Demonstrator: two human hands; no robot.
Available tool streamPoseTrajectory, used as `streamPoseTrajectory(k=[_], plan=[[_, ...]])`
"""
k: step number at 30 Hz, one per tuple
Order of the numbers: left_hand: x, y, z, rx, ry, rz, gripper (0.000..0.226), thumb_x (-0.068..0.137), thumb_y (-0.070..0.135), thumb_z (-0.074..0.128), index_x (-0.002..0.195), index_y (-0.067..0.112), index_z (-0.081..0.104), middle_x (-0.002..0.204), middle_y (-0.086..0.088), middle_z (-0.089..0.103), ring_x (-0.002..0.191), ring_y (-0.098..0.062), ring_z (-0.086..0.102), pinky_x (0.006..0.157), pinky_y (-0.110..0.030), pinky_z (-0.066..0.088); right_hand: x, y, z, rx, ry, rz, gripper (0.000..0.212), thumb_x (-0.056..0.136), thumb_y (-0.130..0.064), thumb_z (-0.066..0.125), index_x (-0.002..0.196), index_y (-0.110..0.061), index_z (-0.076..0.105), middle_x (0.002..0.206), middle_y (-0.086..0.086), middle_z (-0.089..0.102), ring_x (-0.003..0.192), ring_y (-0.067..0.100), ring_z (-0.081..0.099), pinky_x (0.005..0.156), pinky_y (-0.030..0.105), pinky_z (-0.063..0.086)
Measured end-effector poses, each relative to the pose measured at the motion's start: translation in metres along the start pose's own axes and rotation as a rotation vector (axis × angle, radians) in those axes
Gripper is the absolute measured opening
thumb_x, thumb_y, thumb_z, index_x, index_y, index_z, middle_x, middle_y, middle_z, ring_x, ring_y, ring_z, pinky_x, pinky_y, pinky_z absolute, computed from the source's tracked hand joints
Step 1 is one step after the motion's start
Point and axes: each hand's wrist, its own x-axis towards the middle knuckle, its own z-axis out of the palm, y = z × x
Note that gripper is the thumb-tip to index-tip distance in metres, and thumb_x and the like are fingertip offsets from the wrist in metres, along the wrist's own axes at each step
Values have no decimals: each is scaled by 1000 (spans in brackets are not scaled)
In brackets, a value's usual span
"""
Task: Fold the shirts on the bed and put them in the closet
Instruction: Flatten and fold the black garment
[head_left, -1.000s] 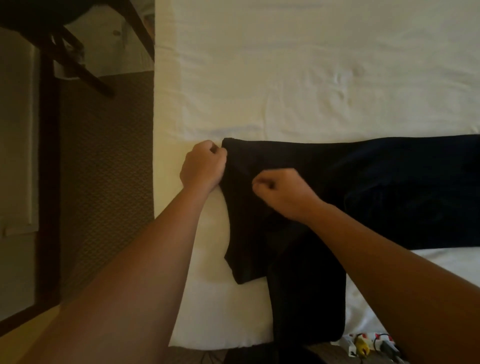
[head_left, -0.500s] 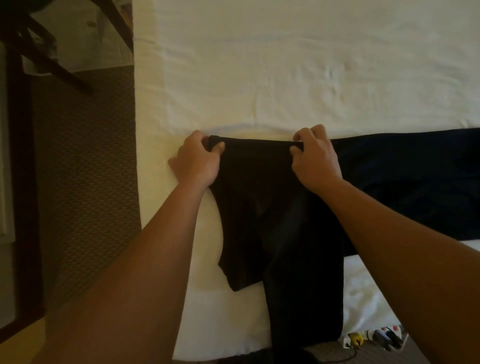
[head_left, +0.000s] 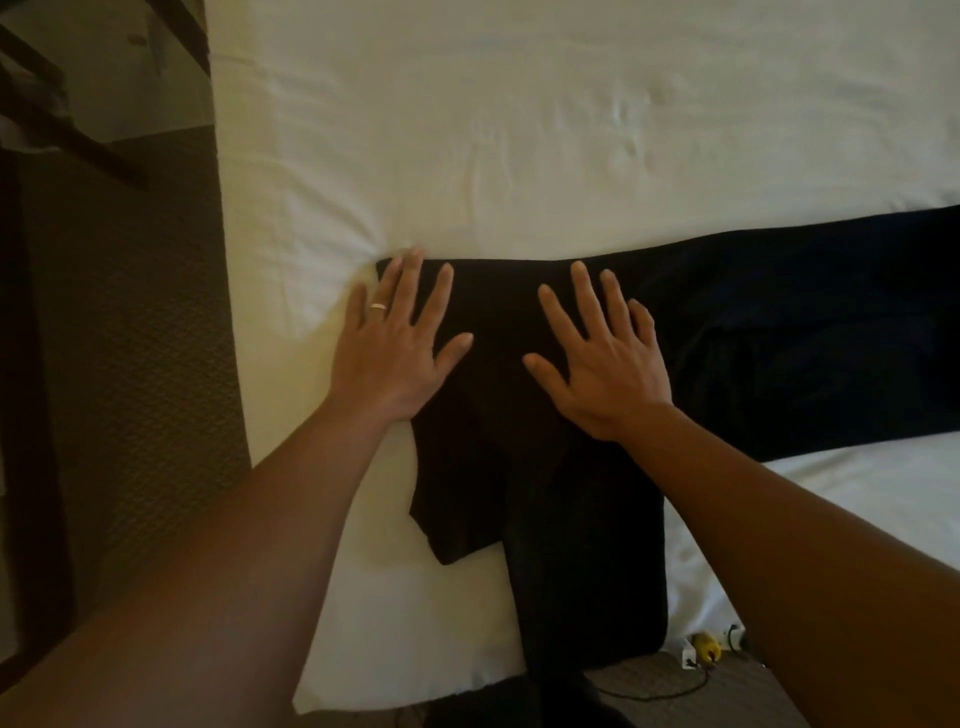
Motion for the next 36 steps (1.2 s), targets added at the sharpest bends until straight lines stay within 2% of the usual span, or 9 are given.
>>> streamPoseTrajectory(k=[7,12,17,22,27,30,32,34,36], plan=[[-1,17,-26,-5,-59,-87,75,102,66,20,162,32,-8,170,-4,-17,157,-25,-12,125,-55,6,-16,1,-14,77,-69,-33,76,98,-71,13,160,-32,-5,167,5,-18,153,28,-17,114,44,-13],[-59,64,-34,-276,158,-311,64,103,50,43,159,21,26,167,-11,19,154,-33,15,120,-52,27,-83,3,-7,231,48,-31,64,103,-59,29,158,-28,20,169,5,0,155,24,-2,119,43,-1],[-162,121,14,-538,318,-570,53,100,47,53,146,22,41,143,-11,41,126,-33,42,100,-45,41,-149,23,14,393,68,58,55,103,-44,46,153,-24,34,166,3,17,150,26,15,118,48,24],[-233,162,68,-954,313,-585,36,102,35,57,132,17,50,117,-4,53,98,-18,56,82,-37,49,-189,54,30,375,54,43,56,102,-37,49,154,-21,34,163,5,26,149,26,24,115,47,30],[-243,184,68,-1136,60,-584,30,101,42,57,85,17,58,80,0,57,74,-16,57,67,-31,41,-208,76,33,414,-25,101,51,100,-33,53,148,-19,43,164,3,24,143,28,34,111,47,39],[-239,179,56,-1310,-287,-508,20,97,35,66,106,18,71,103,0,74,95,-15,70,85,-36,56,-211,85,32,468,-13,89,46,100,-30,54,144,-17,50,161,3,30,140,26,39,109,45,42],[-235,177,40,-1377,-451,-473,23,96,30,68,116,20,70,112,-2,75,99,-18,73,84,-35,58,-211,88,29,548,32,127,43,100,-28,56,140,-13,54,154,5,39,136,26,44,106,43,45],[-224,183,16,-1399,-468,-420,26,95,31,70,117,19,69,108,-2,77,95,-21,75,78,-38,59,-210,89,23,652,103,200,39,99,-25,58,135,-11,58,146,5,47,127,25,52,100,39,48],[-202,192,-7,-1461,-335,-402,25,94,30,72,113,14,71,102,-4,78,94,-22,76,80,-40,59,-206,92,13,740,168,260,34,99,-23,58,132,-11,60,139,5,52,116,22,58,93,34,49]])
